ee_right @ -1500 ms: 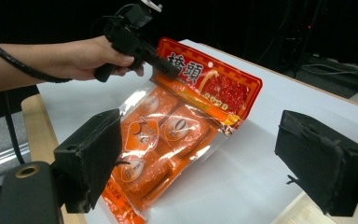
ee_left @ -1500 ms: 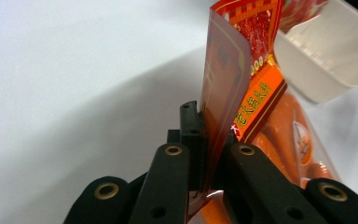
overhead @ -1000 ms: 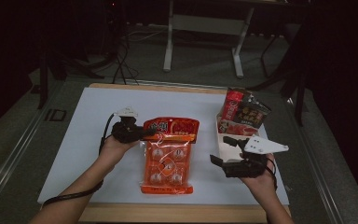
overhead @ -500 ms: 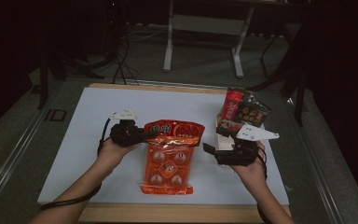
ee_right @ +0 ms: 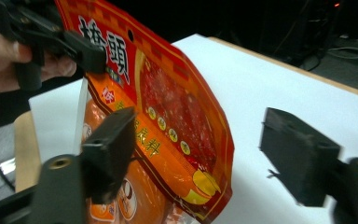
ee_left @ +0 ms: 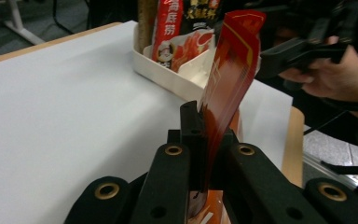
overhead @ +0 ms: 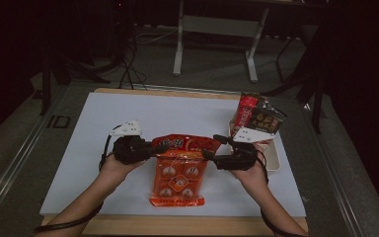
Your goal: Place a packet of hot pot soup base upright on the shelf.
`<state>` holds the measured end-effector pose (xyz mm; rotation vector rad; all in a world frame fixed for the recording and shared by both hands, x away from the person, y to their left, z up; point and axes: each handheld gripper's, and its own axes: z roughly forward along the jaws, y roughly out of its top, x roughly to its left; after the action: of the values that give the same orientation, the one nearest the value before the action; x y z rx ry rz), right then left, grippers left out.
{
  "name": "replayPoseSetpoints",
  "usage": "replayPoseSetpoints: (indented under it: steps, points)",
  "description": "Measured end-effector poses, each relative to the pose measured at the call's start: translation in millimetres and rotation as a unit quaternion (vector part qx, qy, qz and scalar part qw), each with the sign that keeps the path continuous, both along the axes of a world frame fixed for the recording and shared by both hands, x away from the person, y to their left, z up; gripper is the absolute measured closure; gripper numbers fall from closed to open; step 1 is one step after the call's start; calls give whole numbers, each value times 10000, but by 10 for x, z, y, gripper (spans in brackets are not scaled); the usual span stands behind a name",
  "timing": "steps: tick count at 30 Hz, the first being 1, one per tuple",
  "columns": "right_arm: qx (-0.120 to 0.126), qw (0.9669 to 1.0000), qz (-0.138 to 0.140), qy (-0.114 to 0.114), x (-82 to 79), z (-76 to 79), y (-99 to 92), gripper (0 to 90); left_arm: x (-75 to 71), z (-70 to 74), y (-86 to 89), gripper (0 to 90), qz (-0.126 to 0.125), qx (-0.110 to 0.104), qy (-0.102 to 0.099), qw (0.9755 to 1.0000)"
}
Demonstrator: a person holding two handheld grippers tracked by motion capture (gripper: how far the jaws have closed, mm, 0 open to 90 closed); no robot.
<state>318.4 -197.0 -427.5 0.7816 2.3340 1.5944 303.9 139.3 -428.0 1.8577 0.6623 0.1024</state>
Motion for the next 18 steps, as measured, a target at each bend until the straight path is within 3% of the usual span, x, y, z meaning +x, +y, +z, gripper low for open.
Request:
replayPoseSetpoints:
  steps: [2,5,11,18]
  points:
    - [-61,10000,57,-21,-2,-10,24,322,-40,12,-2,894,-30,-2,-43,10000]
    - [57,9998,157,53,-4,-24,35,393,-80,30,-9,893,-85,-23,-61,9999]
    - [-154,9988,432,152,-29,-90,81,550,-117,48,-17,892,-112,9,-111,9999]
    - [-218,9951,817,512,-6,-144,98,751,-104,38,-12,890,-143,-75,2,9999]
